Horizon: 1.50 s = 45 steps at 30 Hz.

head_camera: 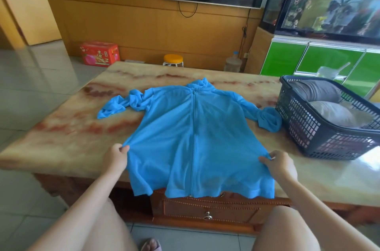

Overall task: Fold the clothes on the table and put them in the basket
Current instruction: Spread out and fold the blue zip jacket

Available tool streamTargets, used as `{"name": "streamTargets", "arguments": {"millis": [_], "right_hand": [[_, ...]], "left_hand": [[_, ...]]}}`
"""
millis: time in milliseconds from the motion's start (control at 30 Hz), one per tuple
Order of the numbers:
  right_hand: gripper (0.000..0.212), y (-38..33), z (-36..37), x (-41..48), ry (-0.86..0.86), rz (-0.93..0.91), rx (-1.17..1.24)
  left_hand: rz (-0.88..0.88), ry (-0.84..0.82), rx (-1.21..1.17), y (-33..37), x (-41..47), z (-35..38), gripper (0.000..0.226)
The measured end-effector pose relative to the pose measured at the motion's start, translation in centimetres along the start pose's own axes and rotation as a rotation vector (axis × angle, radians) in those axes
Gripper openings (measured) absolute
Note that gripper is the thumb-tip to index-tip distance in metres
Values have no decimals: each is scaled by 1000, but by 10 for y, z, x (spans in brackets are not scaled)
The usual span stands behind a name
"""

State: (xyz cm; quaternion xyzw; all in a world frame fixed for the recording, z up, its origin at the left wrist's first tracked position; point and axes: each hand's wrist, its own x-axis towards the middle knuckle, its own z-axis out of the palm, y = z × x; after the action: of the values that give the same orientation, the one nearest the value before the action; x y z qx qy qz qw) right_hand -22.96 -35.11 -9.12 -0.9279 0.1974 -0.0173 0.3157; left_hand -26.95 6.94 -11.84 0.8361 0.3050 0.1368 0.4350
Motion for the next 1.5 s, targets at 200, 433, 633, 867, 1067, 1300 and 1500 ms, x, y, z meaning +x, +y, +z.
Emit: {"name": "streamTargets", "arguments": {"millis": [200,433,633,867,1067,1300,1500], "right_hand": [[34,7,-2,-4,-123,35,211],[21,22,-3,-20,-414,66,299],[81,33,-19,-38,-513,66,512],[93,38,-55,-31,-506,23,619],[45,47,-29,-39,-523,134,518],[25,54,-20,-38,-464,110,324],[25,48,-21,-40,-365,33,271]], "left_hand": [[-160,-121,-144,-9,-7,4,38],[-170,-666,-271,-23,-49,-9,28],[-122,-408,-521,-34,-72,-6,10],[-115,-279,-664,-18,-65,-44,10],[-370,-457,-508,-36,-74,-27,20],[-228,-401,-311,-47,-80,-20,17],[-156,-306,-320,-42,-71,-23,16]]}}
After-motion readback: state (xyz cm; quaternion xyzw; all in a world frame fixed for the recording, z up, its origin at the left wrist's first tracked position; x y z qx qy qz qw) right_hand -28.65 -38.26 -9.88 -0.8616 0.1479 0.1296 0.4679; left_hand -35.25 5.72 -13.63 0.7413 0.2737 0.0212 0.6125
